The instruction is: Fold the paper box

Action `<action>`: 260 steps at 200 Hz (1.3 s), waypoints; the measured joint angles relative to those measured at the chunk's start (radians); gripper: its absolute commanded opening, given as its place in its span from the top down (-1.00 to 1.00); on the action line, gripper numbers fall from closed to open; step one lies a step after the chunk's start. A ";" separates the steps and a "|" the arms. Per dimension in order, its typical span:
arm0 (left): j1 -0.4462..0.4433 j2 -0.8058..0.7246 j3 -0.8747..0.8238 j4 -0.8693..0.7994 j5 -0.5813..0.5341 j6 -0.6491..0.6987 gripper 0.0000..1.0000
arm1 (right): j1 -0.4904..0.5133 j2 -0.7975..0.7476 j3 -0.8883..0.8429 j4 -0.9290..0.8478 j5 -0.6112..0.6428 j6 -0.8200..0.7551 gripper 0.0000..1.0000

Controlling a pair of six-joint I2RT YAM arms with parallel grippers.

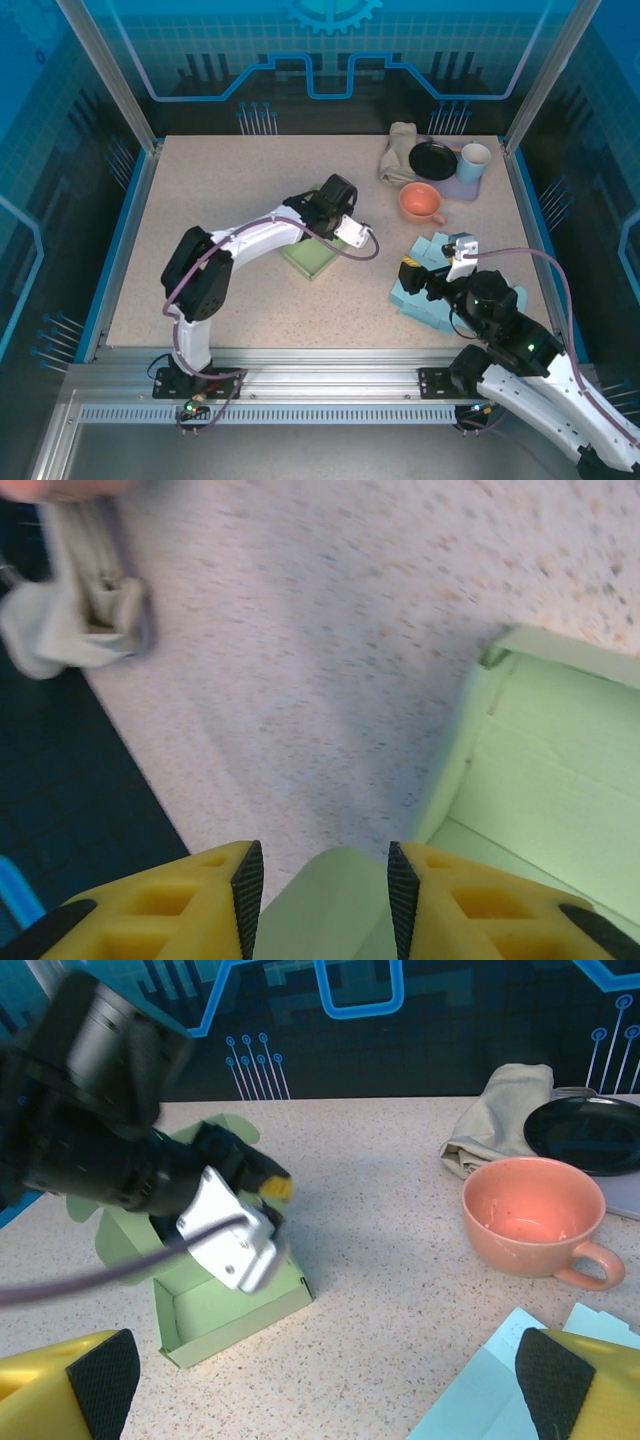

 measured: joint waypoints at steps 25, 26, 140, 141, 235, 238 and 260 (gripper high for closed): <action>0.000 -0.147 -0.088 0.094 0.073 -0.192 0.18 | -0.002 0.019 -0.005 0.002 0.000 0.000 -1.00; 0.000 -0.152 -0.092 0.099 0.074 -0.198 0.18 | -0.002 0.020 -0.005 0.002 0.000 0.000 -1.00; 0.026 -0.559 -0.583 0.306 -0.246 -1.535 0.09 | -0.019 0.193 -0.009 0.038 -0.018 0.001 -0.99; 0.026 -0.560 -0.586 0.305 -0.247 -1.541 0.08 | -0.019 0.194 -0.009 0.038 -0.019 0.001 -0.99; 0.039 -0.548 -0.747 0.345 -0.291 -1.828 -0.02 | -0.026 0.207 -0.009 0.058 -0.045 0.003 -0.99; 0.039 -0.548 -0.747 0.346 -0.290 -1.829 -0.03 | -0.026 0.207 -0.009 0.058 -0.047 0.003 -1.00; 0.039 -0.575 -0.747 0.342 -0.287 -1.845 -0.09 | -0.026 0.211 -0.009 0.060 -0.054 0.003 -0.99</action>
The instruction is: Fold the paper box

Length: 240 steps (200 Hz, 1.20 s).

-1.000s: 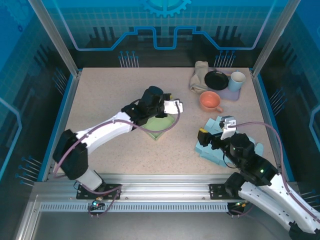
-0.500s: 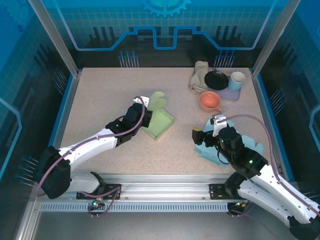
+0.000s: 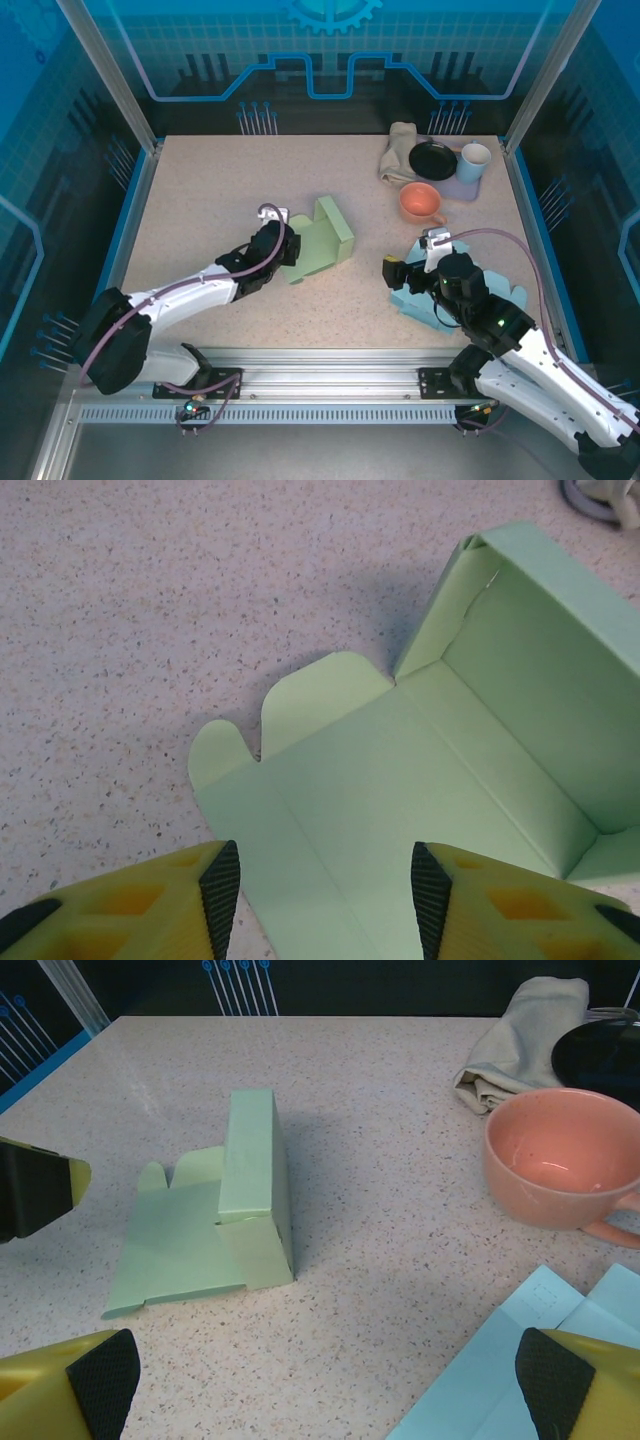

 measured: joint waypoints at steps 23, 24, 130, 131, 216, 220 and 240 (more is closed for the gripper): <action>0.000 -0.066 0.000 -0.012 -0.001 -0.054 -0.12 | 0.000 0.003 0.000 0.000 -0.002 0.000 -1.00; 0.000 -0.071 0.000 -0.014 -0.002 -0.059 -0.12 | 0.000 0.003 0.000 0.000 -0.002 0.000 -1.00; 0.032 -0.255 -0.163 -0.027 -0.014 -0.219 -0.16 | 0.018 0.740 0.492 -0.060 -0.090 -0.061 -1.00; 0.032 -0.256 -0.164 -0.027 -0.014 -0.219 -0.16 | 0.018 0.749 0.500 -0.060 -0.089 -0.062 -1.00; 0.073 -0.265 -0.249 0.050 -0.007 -0.228 -0.16 | -0.008 1.363 1.036 -0.248 -0.073 -0.207 -1.00; 0.073 -0.266 -0.249 0.054 -0.007 -0.228 -0.16 | -0.016 1.373 1.036 -0.253 -0.076 -0.210 -1.00; 0.073 -0.267 -0.249 0.069 -0.007 -0.228 -0.16 | -0.063 1.406 1.036 -0.266 -0.102 -0.210 -0.99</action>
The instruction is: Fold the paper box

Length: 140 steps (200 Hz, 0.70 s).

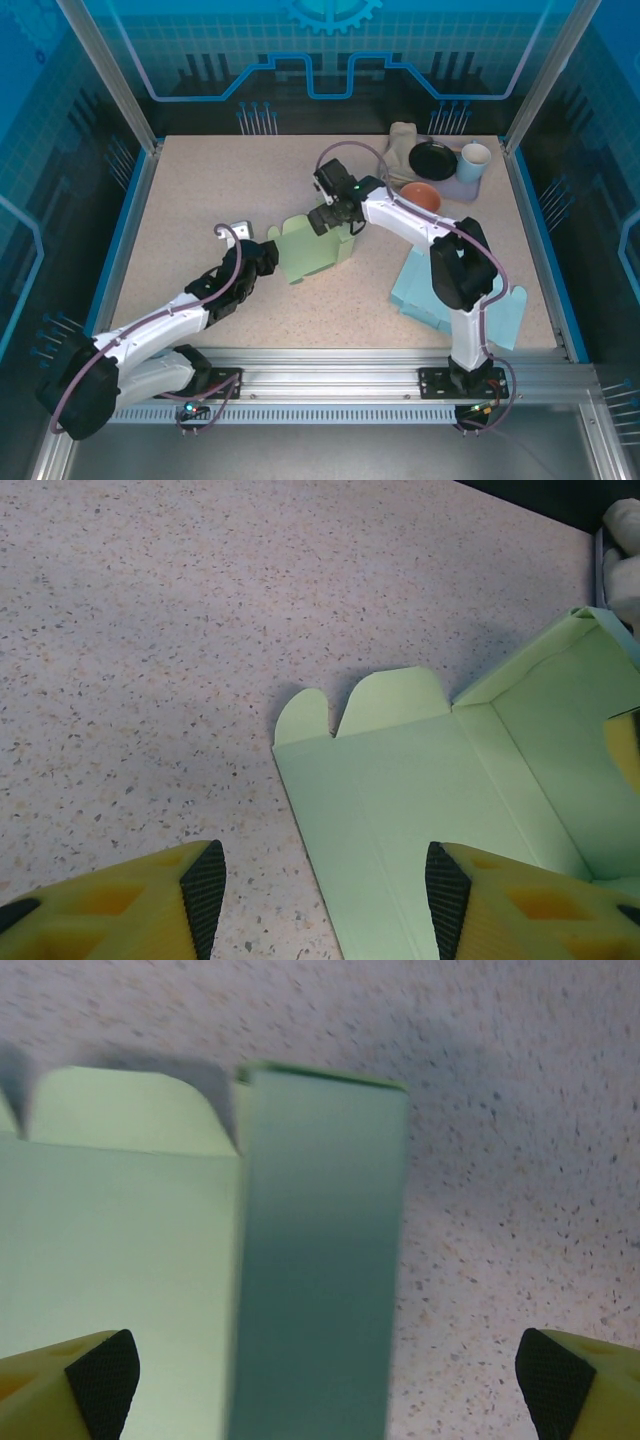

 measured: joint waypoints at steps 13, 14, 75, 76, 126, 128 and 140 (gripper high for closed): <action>0.000 0.000 0.000 0.004 0.000 0.000 -0.16 | -0.039 0.007 -0.003 0.000 -0.032 0.001 -1.00; 0.000 0.001 0.000 0.005 0.000 0.000 -0.16 | -0.042 0.007 -0.004 0.001 -0.034 0.001 -0.99; 0.000 0.023 0.000 0.009 0.012 -0.001 -0.17 | -0.282 -0.037 -0.277 0.208 -0.334 0.118 -0.96; 0.000 0.023 0.000 0.009 0.013 -0.001 -0.17 | -0.285 -0.038 -0.282 0.212 -0.338 0.119 -0.96; 0.000 0.051 0.008 0.009 0.065 -0.025 -0.17 | -0.410 -0.085 -0.494 0.454 -0.578 0.271 -0.93; 0.000 0.056 0.010 0.010 0.069 -0.026 -0.17 | -0.414 -0.087 -0.499 0.461 -0.585 0.276 -0.92; 0.000 0.083 0.019 0.011 0.082 -0.027 -0.18 | -0.433 -0.100 -0.534 0.518 -0.632 0.314 -0.91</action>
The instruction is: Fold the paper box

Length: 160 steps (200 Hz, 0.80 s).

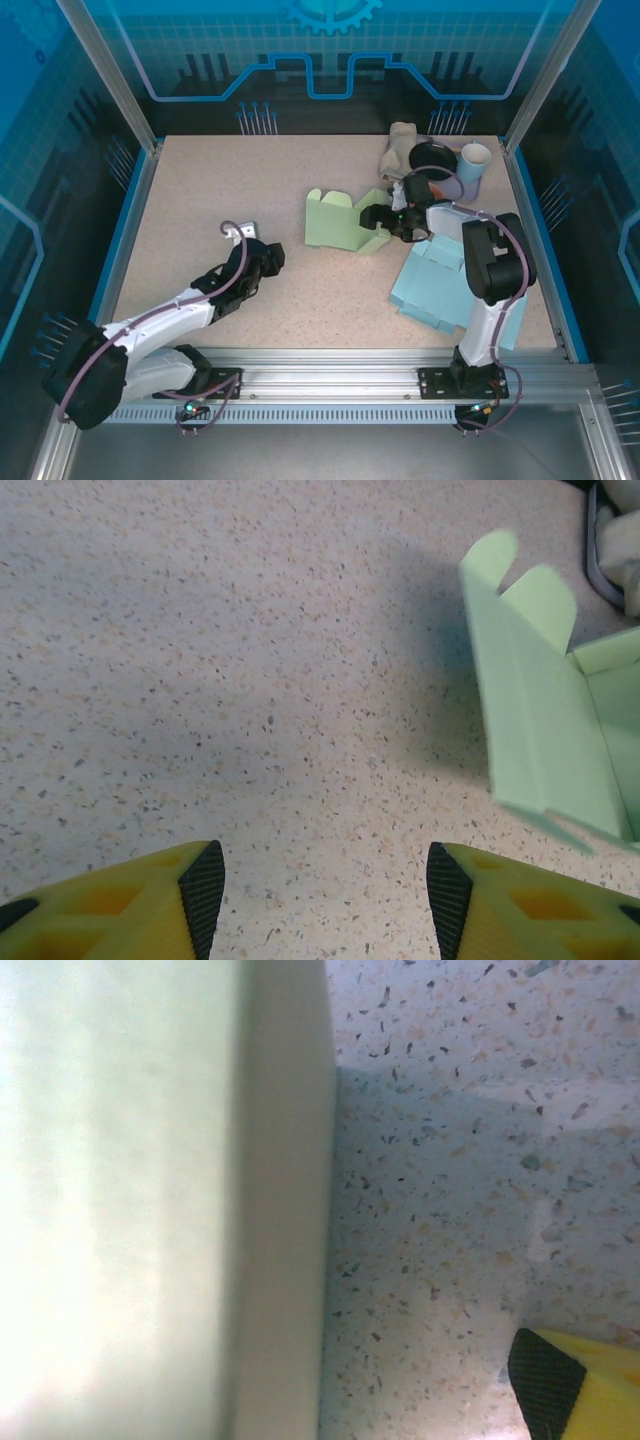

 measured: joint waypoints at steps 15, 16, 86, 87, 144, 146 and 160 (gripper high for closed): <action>0.000 0.031 0.010 0.003 0.014 0.000 -0.18 | -0.018 -0.010 -0.039 0.074 -0.043 0.045 -0.89; 0.000 0.033 0.010 0.004 0.016 0.000 -0.18 | -0.020 -0.010 -0.044 0.082 -0.049 0.051 -0.89; -0.003 0.181 0.048 0.102 0.066 -0.038 -0.35 | -0.034 -0.008 -0.182 0.440 -0.195 0.299 -0.84; -0.003 0.189 0.050 0.106 0.070 -0.039 -0.35 | -0.034 -0.008 -0.182 0.441 -0.196 0.299 -0.84; -0.003 0.473 0.195 0.193 0.161 -0.076 -0.34 | -0.036 -0.002 -0.206 0.508 -0.203 0.328 -0.80; -0.003 0.478 0.197 0.197 0.163 -0.077 -0.34 | -0.036 -0.002 -0.206 0.509 -0.203 0.328 -0.79; 0.000 0.510 0.208 0.224 0.179 -0.081 -0.35 | -0.037 -0.002 -0.208 0.515 -0.203 0.333 -0.79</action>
